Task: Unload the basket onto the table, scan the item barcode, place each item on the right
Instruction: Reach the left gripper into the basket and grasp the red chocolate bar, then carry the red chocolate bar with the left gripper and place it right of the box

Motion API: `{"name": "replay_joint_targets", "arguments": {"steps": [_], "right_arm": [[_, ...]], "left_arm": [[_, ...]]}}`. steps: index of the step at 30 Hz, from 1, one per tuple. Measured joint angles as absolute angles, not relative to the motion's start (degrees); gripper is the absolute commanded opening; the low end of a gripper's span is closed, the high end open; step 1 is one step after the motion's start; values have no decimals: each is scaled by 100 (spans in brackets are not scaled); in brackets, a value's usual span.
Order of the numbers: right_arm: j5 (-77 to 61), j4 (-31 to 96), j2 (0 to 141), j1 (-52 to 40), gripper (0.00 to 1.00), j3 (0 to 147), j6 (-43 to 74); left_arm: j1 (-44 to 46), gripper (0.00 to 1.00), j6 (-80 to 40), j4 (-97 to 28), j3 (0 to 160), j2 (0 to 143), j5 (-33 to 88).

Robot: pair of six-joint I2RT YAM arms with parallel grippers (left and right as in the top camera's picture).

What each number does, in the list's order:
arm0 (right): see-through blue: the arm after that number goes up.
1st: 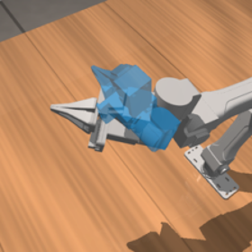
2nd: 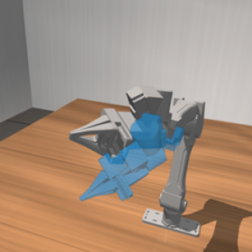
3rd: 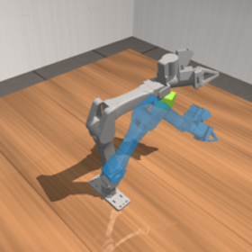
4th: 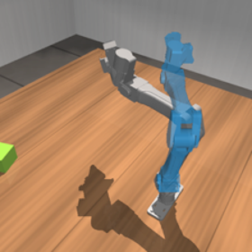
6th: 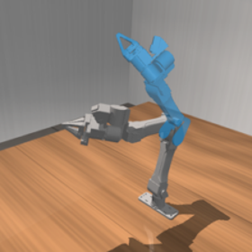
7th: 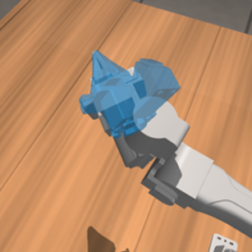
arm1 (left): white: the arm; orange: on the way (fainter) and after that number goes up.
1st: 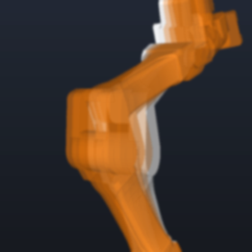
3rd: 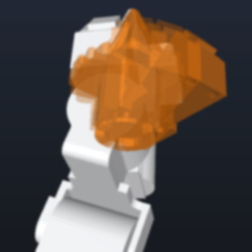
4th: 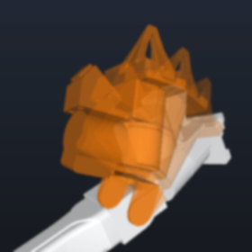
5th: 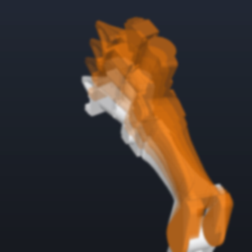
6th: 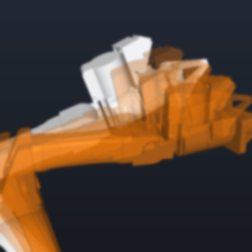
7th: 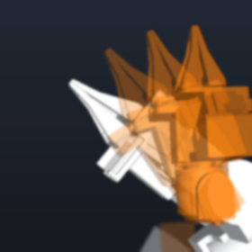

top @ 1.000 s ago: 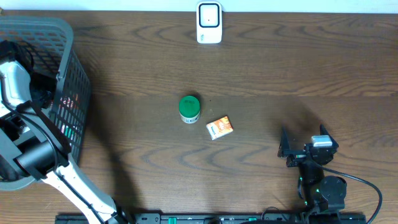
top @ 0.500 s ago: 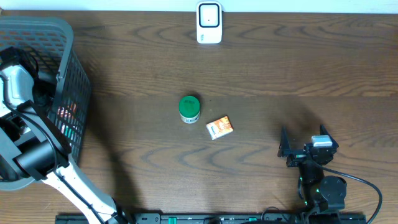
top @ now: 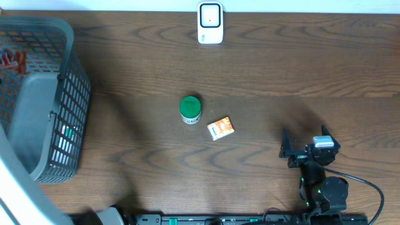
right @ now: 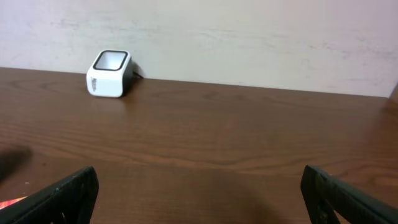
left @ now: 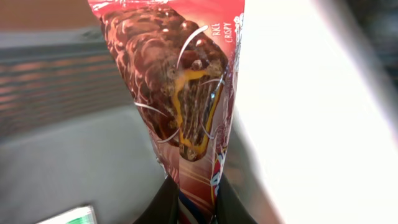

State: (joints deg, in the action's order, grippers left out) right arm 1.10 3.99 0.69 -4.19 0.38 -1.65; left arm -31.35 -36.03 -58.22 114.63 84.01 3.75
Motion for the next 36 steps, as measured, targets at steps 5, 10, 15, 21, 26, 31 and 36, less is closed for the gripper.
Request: {"name": "replay_joint_targets", "arguments": {"steps": [5, 10, 15, 21, 26, 31, 36], "right_arm": [[110, 399, 69, -419, 99, 38, -165], [110, 401, 69, -419, 99, 38, -165], [110, 401, 69, -419, 99, 38, -165], [110, 403, 69, -419, 99, 38, -165], [108, 399, 69, -419, 99, 38, -165], [110, 401, 69, -419, 99, 38, -165], [110, 399, 69, -419, 99, 38, -165]], "left_arm": [[-1105, 7, -3439, -5881, 11528, 7450, 961], [1546, 7, -3079, -5894, 11183, 8134, 770], [3057, 7, -2932, -5892, 10877, 9566, 99], [3804, 7, -2864, -5699, 10829, 11052, -75], [4084, 7, -2862, -5286, 10829, 12011, 95], [4265, 8, -2873, -4827, 10829, 12923, 445], [4368, 48, -2995, -4644, 10829, 13432, 698]]}}
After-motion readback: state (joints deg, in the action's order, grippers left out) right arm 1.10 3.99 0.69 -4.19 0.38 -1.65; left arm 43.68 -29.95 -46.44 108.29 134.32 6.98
